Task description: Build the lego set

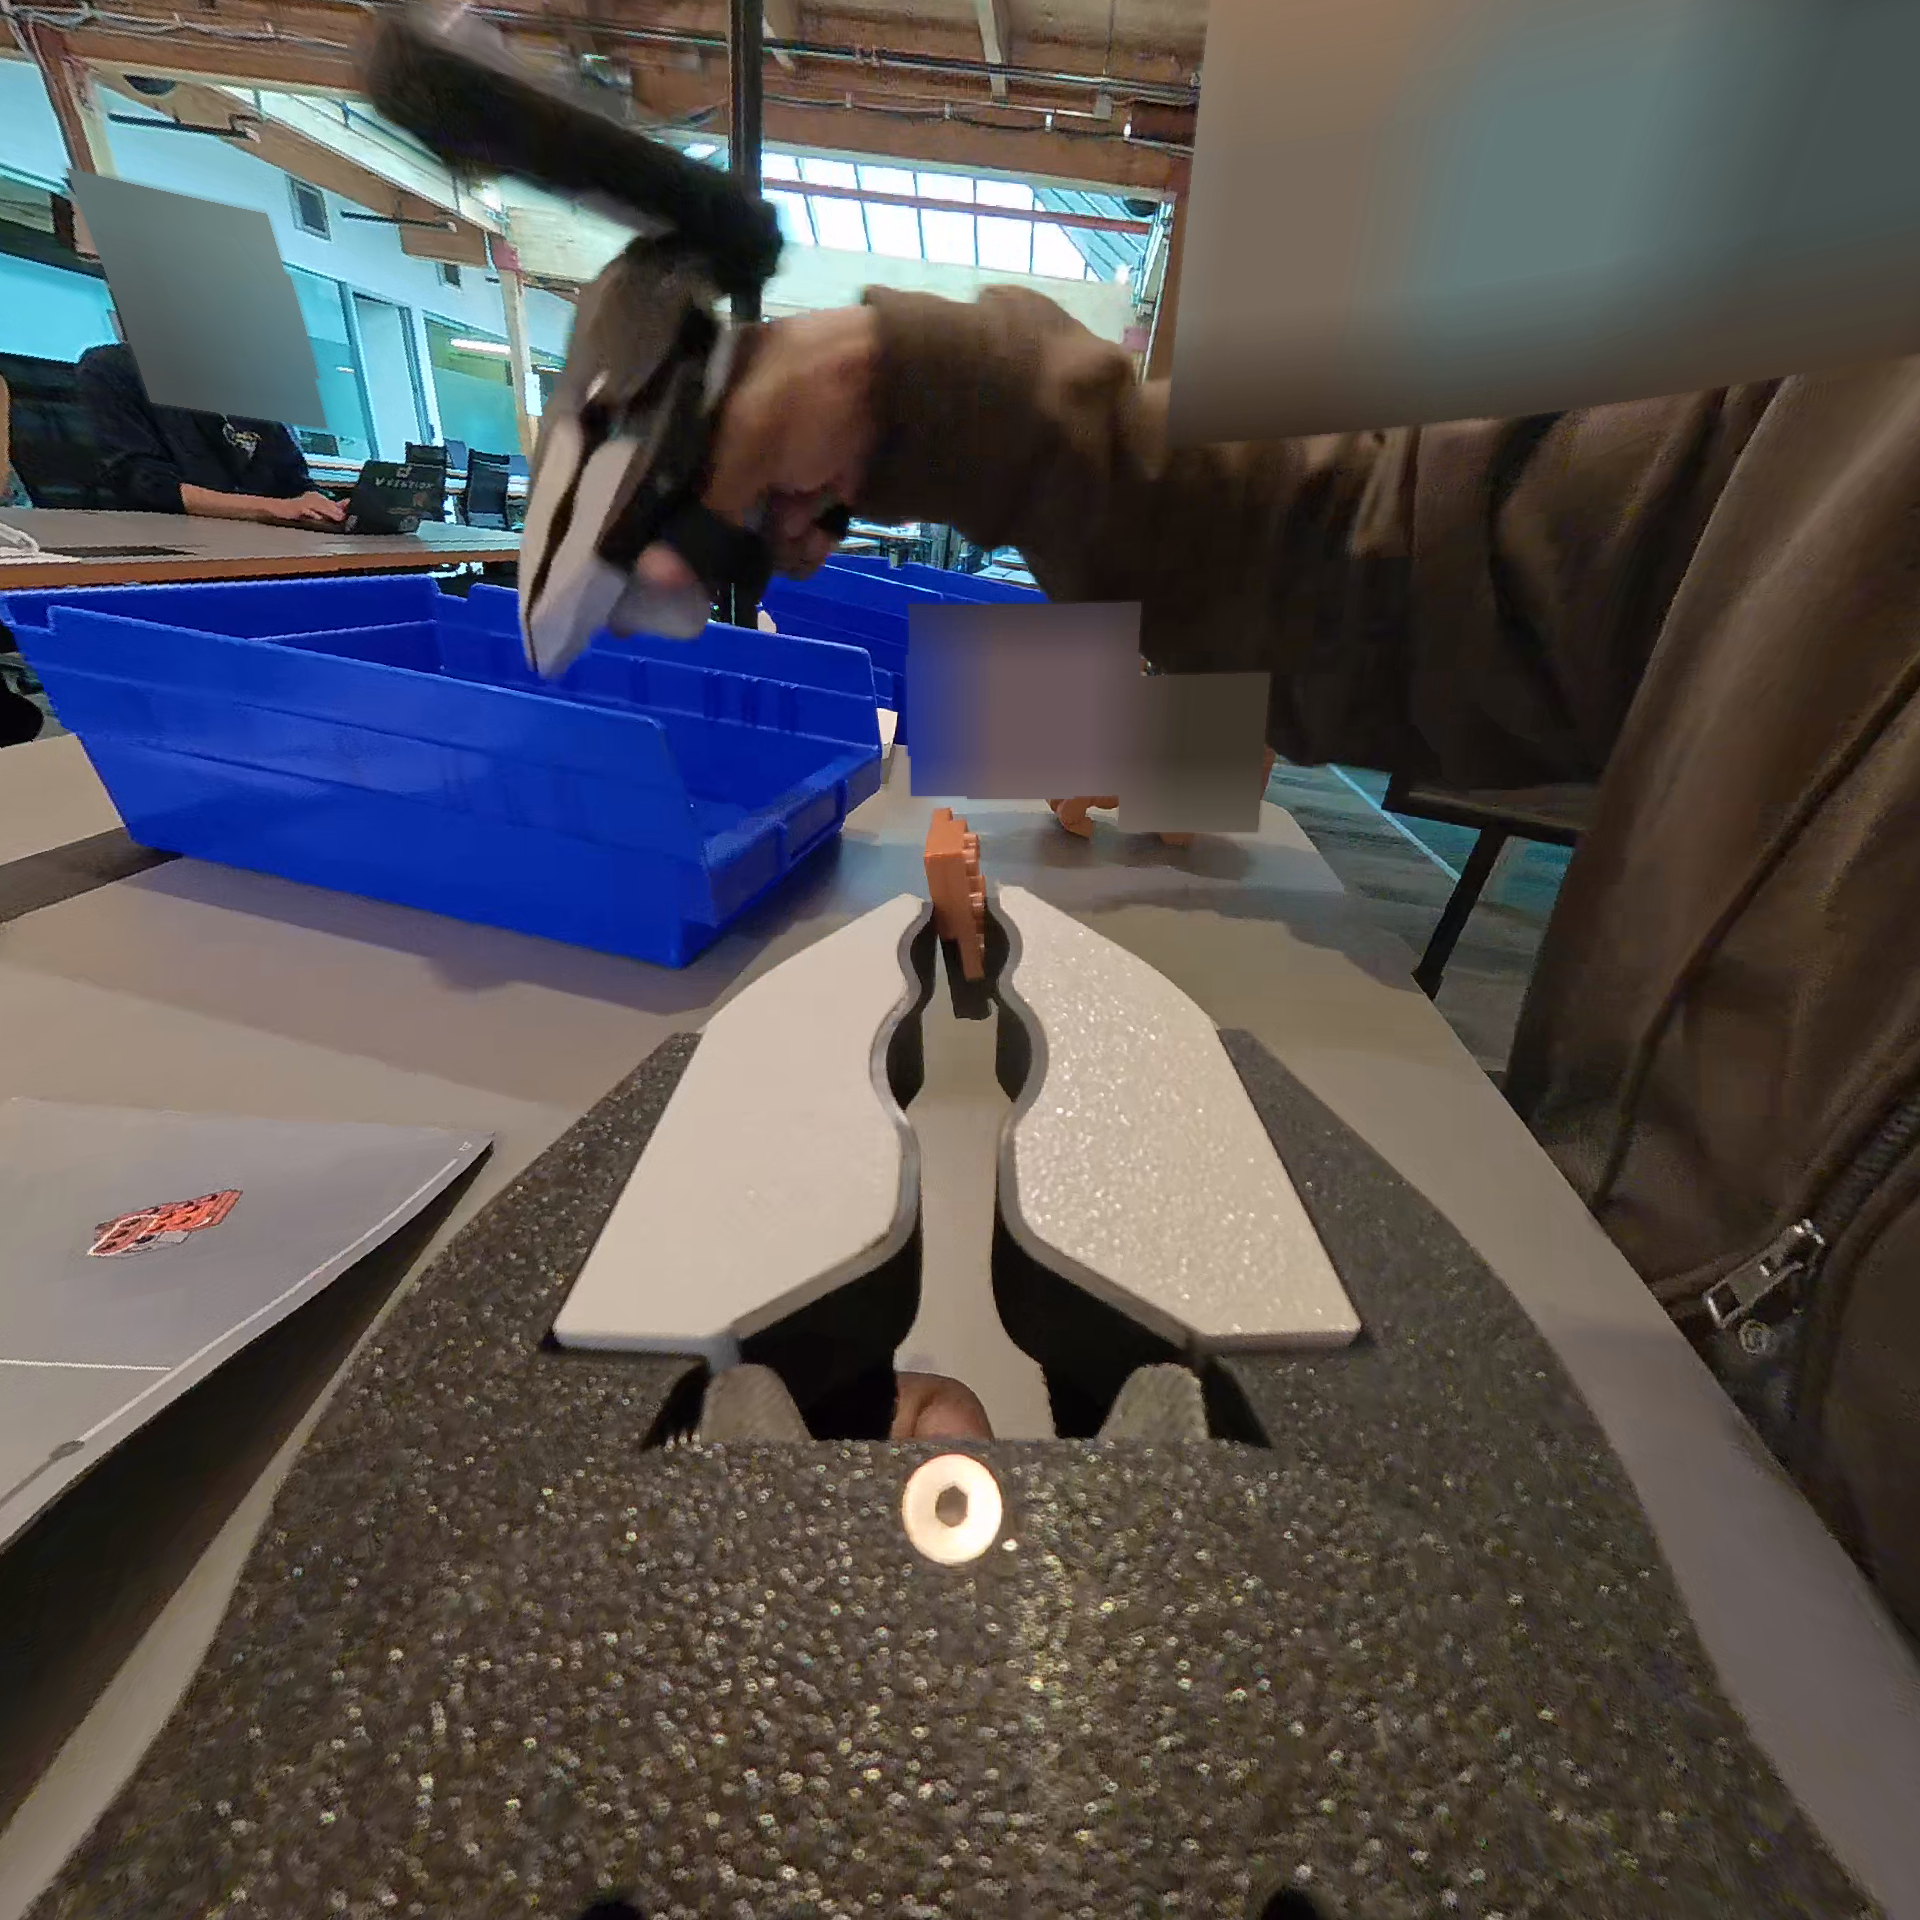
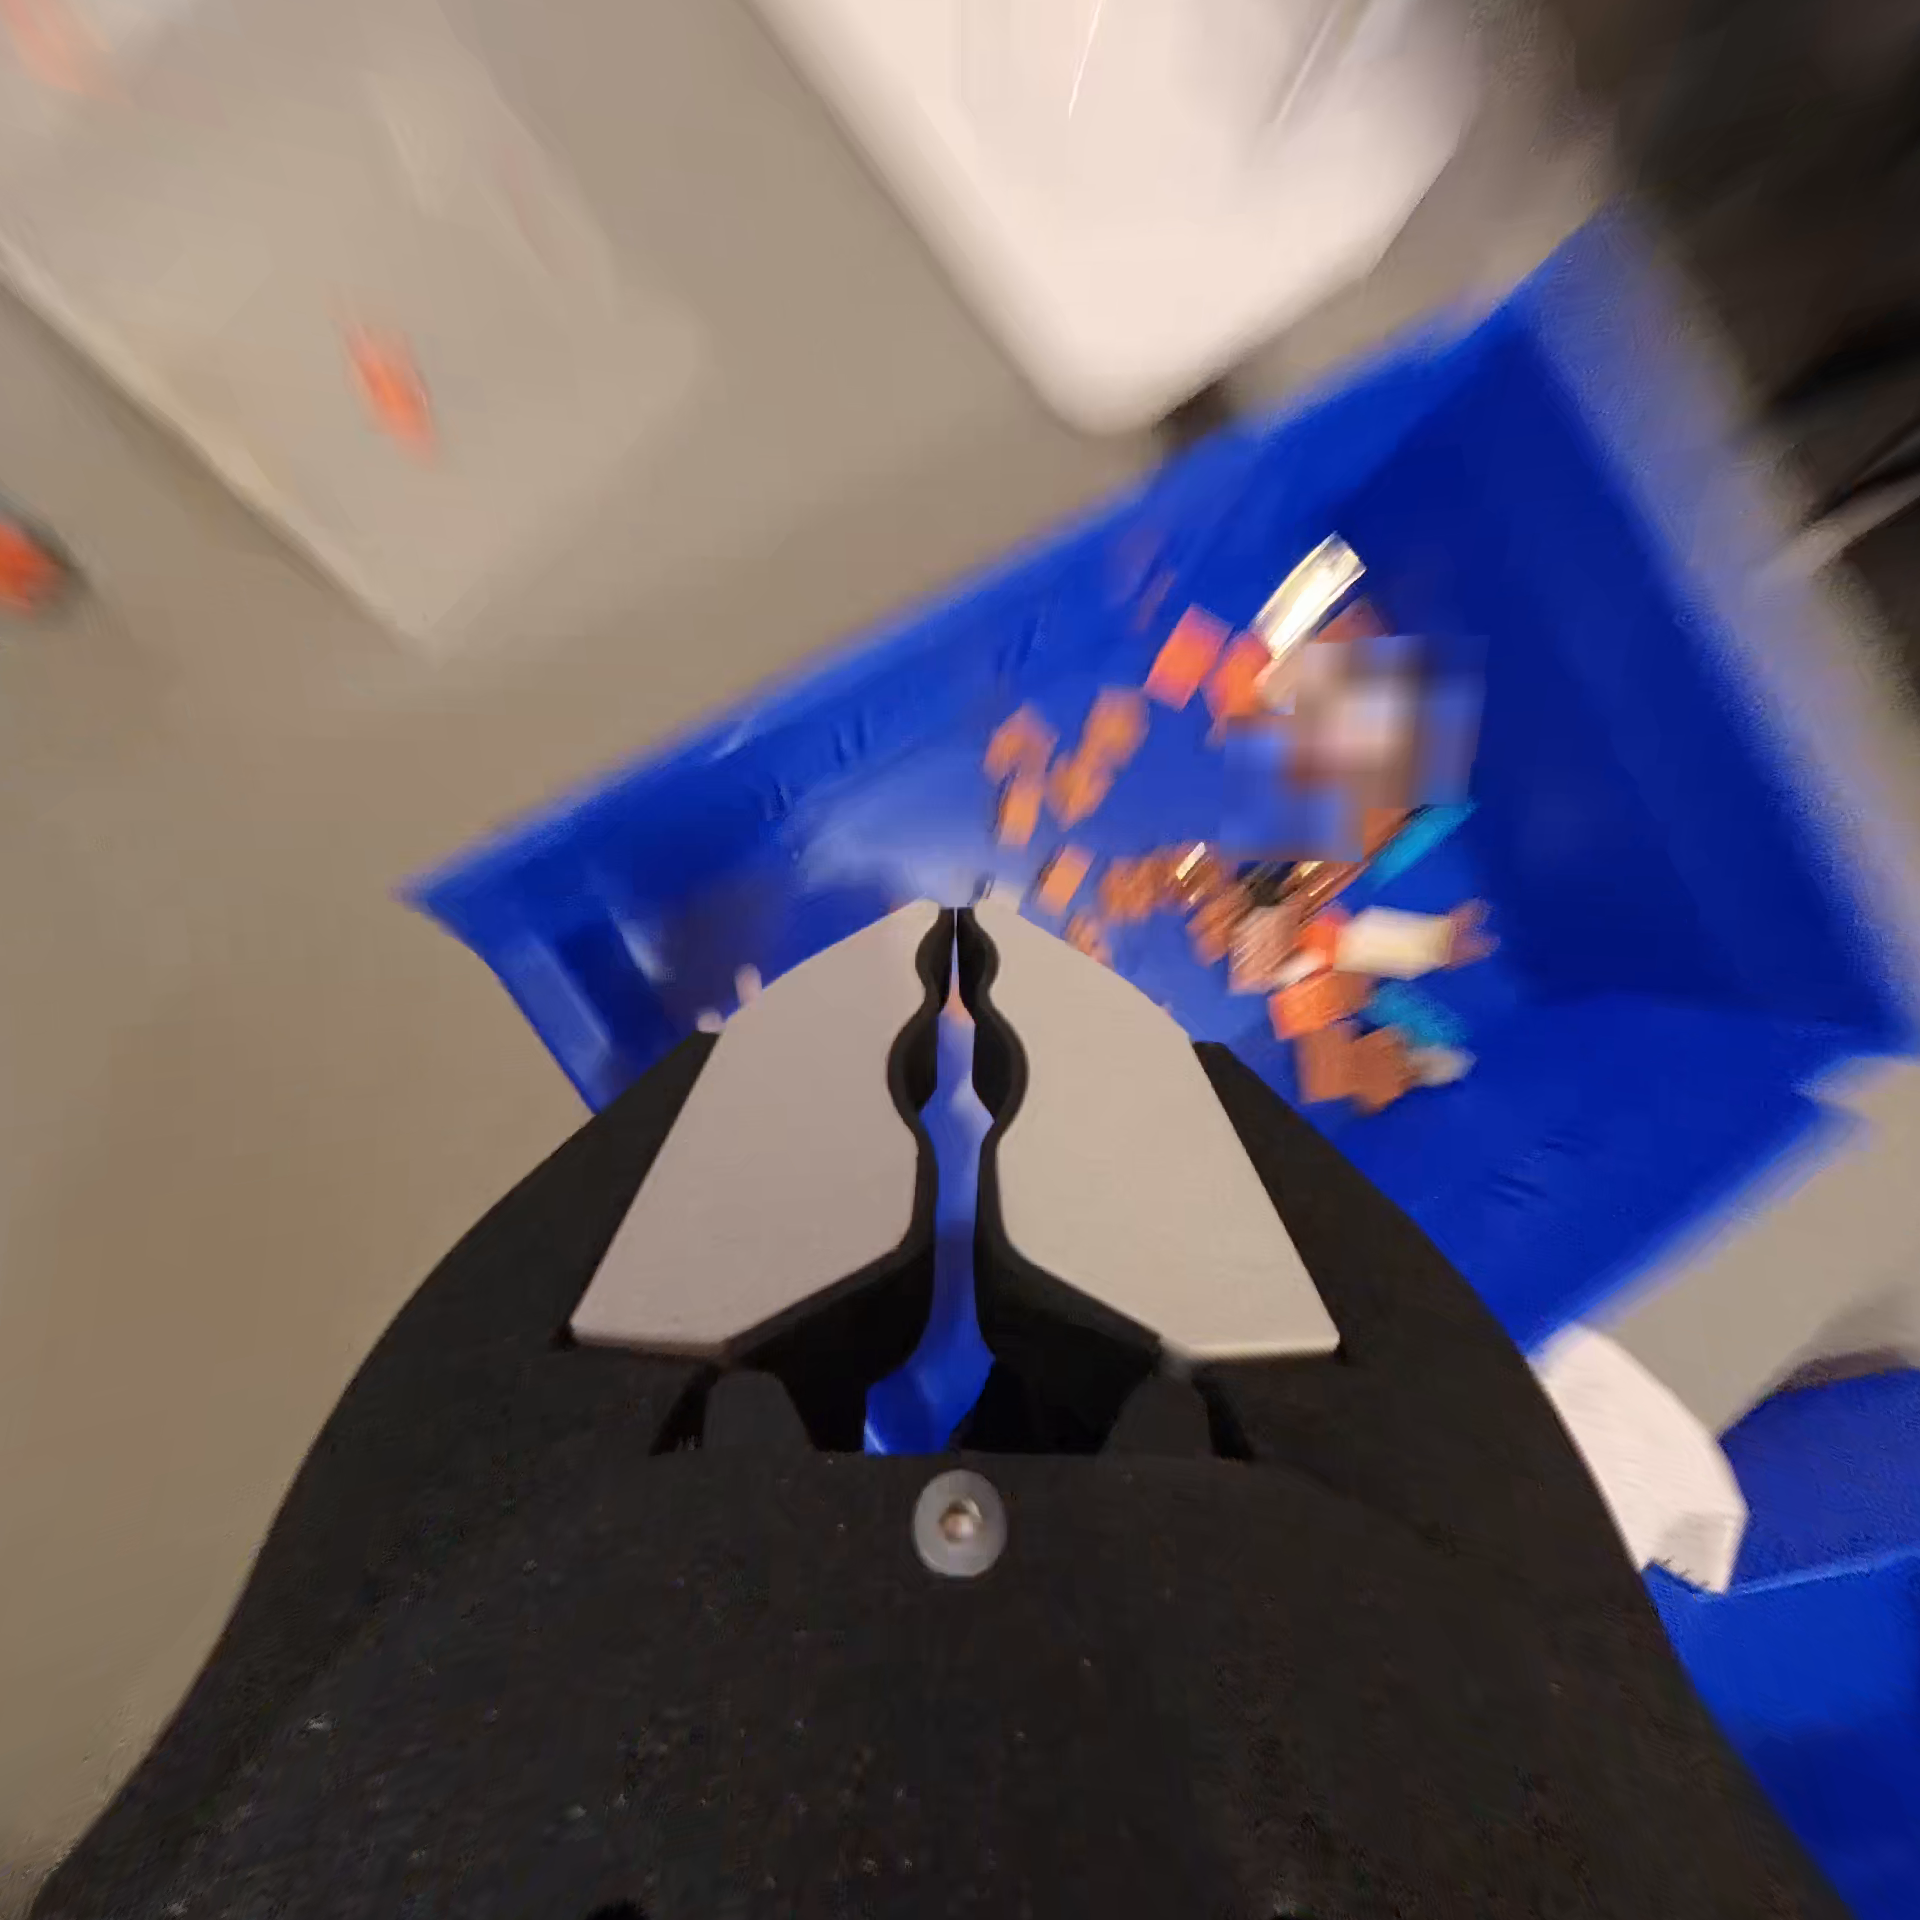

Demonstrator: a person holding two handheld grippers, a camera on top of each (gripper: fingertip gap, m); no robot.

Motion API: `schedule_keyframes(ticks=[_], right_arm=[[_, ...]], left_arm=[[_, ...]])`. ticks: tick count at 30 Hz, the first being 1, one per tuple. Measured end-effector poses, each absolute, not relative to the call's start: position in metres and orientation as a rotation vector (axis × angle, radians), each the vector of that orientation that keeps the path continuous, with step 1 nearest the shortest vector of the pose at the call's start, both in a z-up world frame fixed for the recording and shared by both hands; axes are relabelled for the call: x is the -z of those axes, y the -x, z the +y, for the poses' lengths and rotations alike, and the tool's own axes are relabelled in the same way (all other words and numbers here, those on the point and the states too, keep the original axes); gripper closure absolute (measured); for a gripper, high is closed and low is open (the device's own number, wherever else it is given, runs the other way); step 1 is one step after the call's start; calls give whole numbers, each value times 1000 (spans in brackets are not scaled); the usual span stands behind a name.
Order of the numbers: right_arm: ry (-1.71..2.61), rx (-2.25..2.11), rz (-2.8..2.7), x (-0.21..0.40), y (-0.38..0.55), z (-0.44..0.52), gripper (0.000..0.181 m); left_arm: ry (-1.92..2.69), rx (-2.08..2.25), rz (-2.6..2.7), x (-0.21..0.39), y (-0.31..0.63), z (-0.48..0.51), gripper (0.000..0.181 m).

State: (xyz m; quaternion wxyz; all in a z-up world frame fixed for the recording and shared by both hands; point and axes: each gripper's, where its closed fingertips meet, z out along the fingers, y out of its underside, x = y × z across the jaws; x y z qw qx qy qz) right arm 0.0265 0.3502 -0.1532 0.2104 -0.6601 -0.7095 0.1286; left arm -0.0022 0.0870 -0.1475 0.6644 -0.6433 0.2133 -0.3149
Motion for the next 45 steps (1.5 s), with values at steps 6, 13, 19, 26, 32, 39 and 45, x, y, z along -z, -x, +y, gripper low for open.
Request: schedule_keyframes(ticks=[6,13,19,26,32,39,45], right_arm=[[2020,-191,-2172,225,-18,374,170],[2035,-119,-2199,246,-22,376,155],[1995,-154,-2088,233,-16,373,169],[1580,-791,-1637,111,10,257,169],[1236,-1674,-1260,71,19,139,169],[1292,-2110,-896,94,23,136,169],[1245,-2082,-957,107,22,126,169]], left_arm=[[1463,679,503,149,1,85,173],[1462,696,494,149,1,86,173],[1449,730,440,146,8,88,173],[1366,917,209,131,31,92,173],[1316,981,62,125,46,94,173],[1287,974,9,120,50,92,173],[1289,967,53,119,37,88,173]])
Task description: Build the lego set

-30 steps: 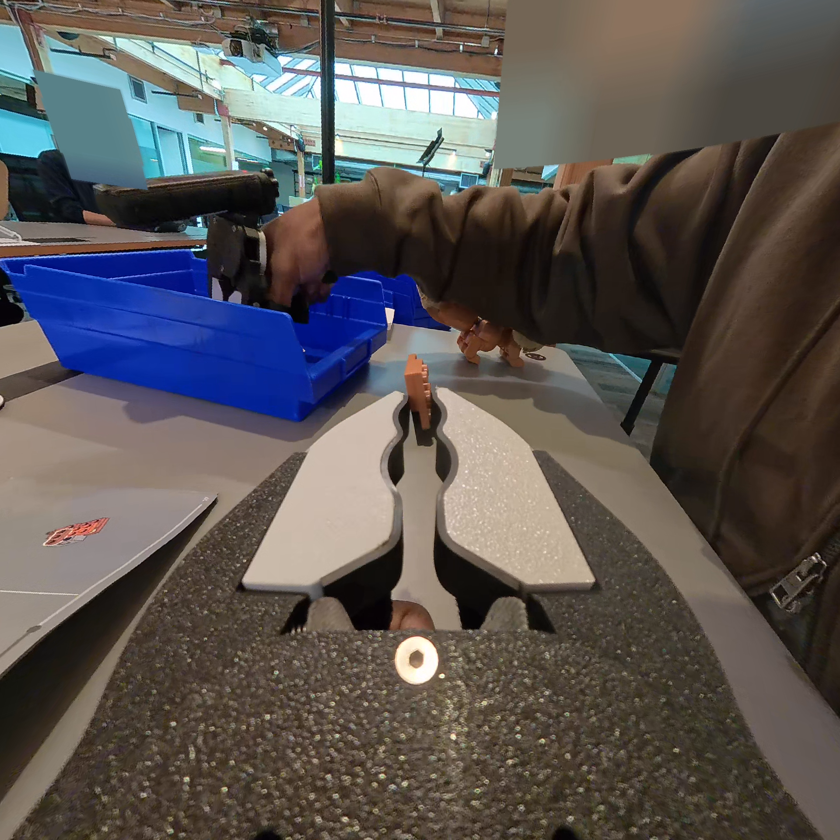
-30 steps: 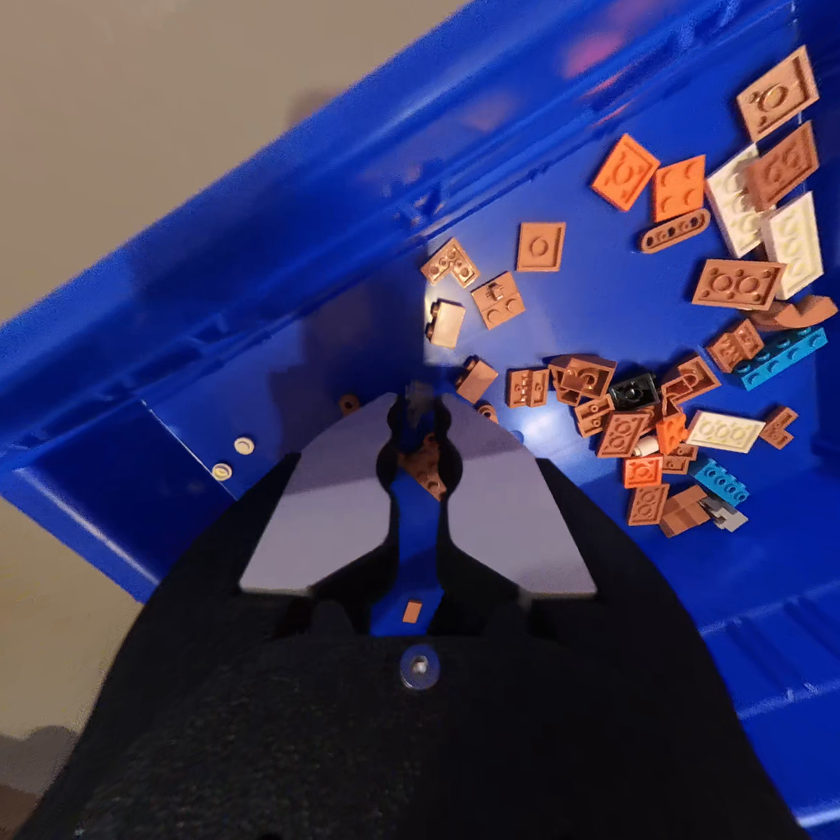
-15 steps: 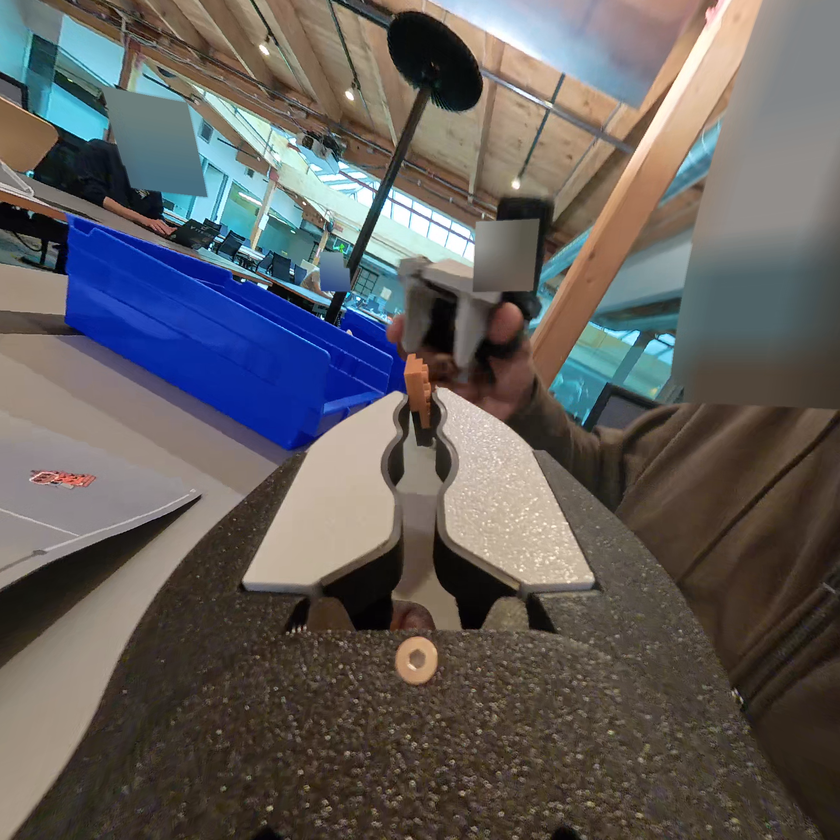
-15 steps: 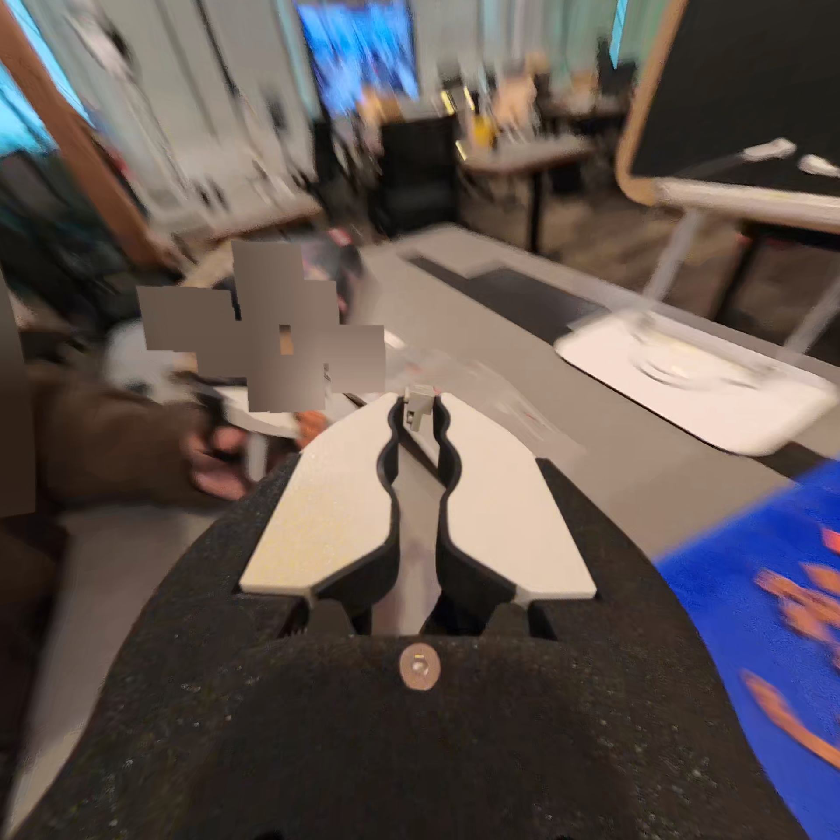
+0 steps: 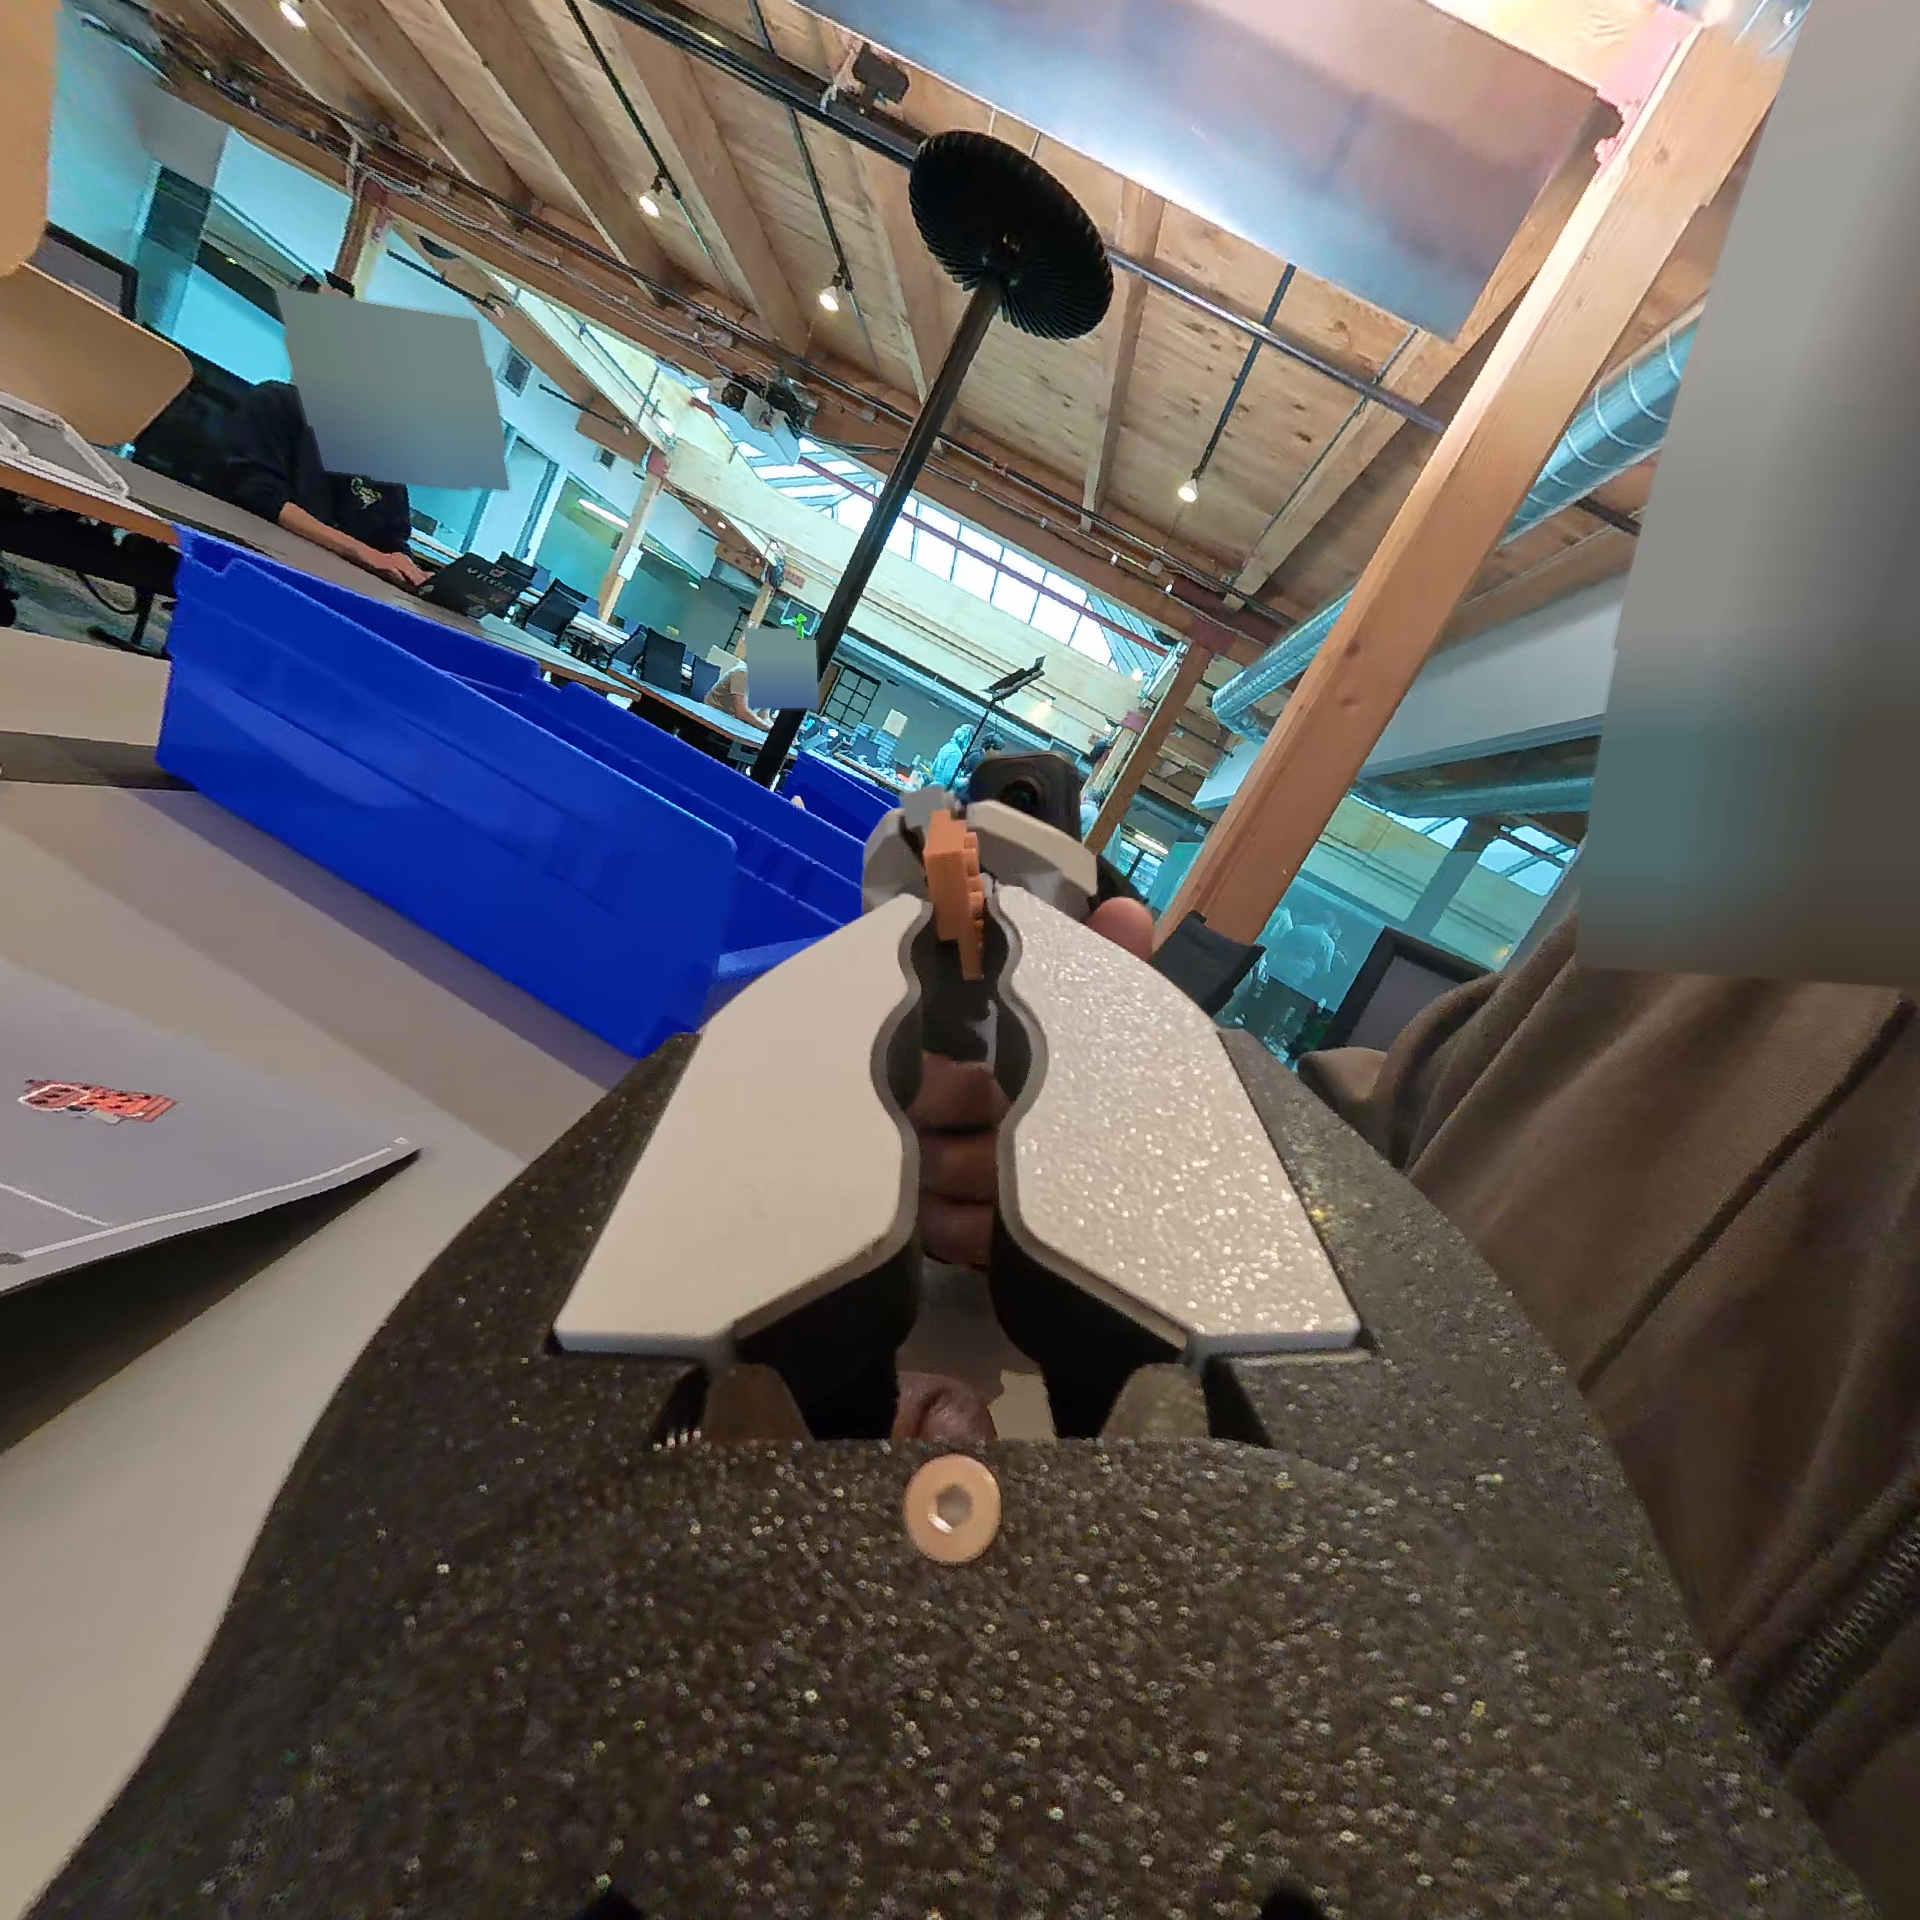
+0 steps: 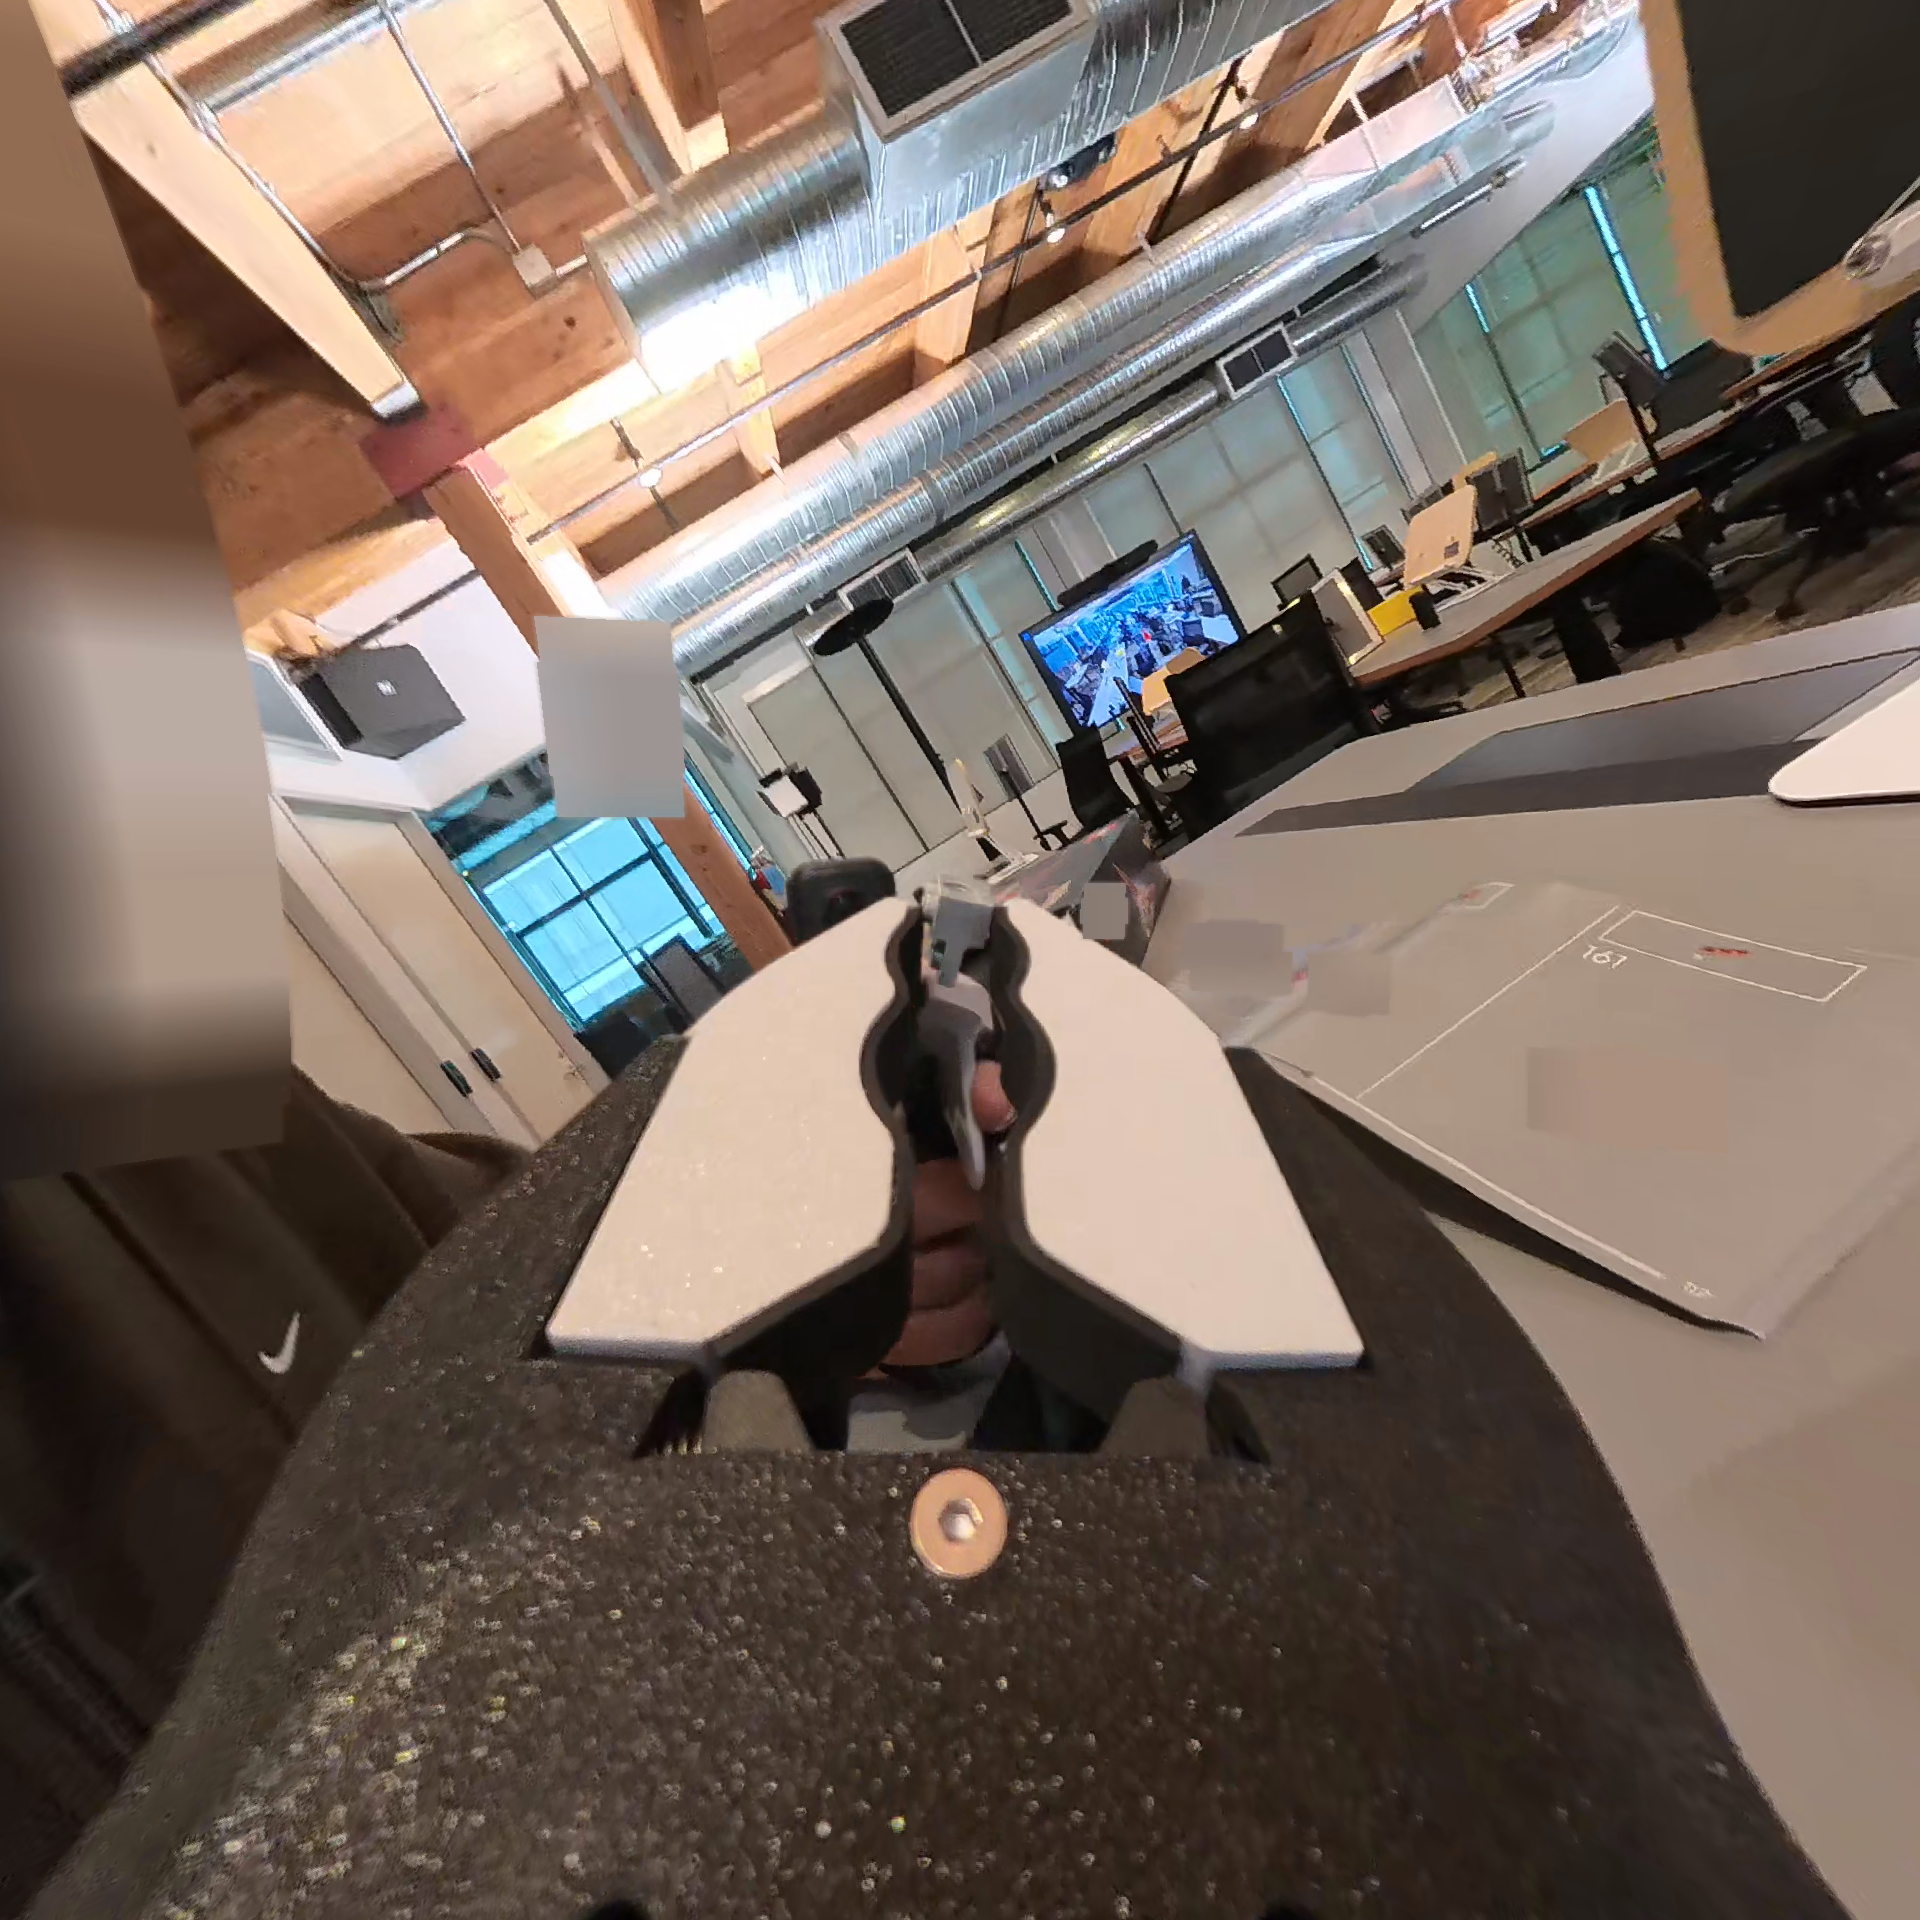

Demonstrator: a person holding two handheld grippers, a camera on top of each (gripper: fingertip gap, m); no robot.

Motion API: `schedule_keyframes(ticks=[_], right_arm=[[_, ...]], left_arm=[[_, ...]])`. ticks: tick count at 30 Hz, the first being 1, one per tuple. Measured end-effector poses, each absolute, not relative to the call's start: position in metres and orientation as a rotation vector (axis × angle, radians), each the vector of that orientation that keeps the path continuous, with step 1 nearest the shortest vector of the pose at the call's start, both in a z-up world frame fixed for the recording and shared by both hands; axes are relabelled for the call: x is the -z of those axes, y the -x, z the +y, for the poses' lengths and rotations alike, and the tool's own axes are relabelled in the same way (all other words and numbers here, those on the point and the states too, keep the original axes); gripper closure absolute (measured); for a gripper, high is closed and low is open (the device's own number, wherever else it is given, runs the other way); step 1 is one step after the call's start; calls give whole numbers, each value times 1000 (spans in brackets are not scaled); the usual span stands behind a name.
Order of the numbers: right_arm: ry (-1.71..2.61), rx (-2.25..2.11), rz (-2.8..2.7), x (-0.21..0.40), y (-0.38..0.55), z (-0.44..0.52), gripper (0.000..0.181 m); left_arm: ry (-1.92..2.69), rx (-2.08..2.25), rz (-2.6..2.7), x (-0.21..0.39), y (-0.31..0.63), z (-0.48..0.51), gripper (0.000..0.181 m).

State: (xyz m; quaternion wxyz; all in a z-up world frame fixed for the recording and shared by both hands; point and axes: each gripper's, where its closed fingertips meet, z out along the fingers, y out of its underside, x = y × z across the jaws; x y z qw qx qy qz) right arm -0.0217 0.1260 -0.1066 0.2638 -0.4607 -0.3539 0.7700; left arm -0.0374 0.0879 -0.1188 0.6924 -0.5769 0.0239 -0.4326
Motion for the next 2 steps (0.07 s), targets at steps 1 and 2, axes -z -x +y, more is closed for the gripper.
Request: schedule_keyframes(ticks=[1,2], right_arm=[[1246,-2083,-967,110,22,124,169],[1249,-2090,-973,112,23,122,169]], left_arm=[[1291,965,61,119,36,87,173],[1292,964,66,119,35,87,173]])
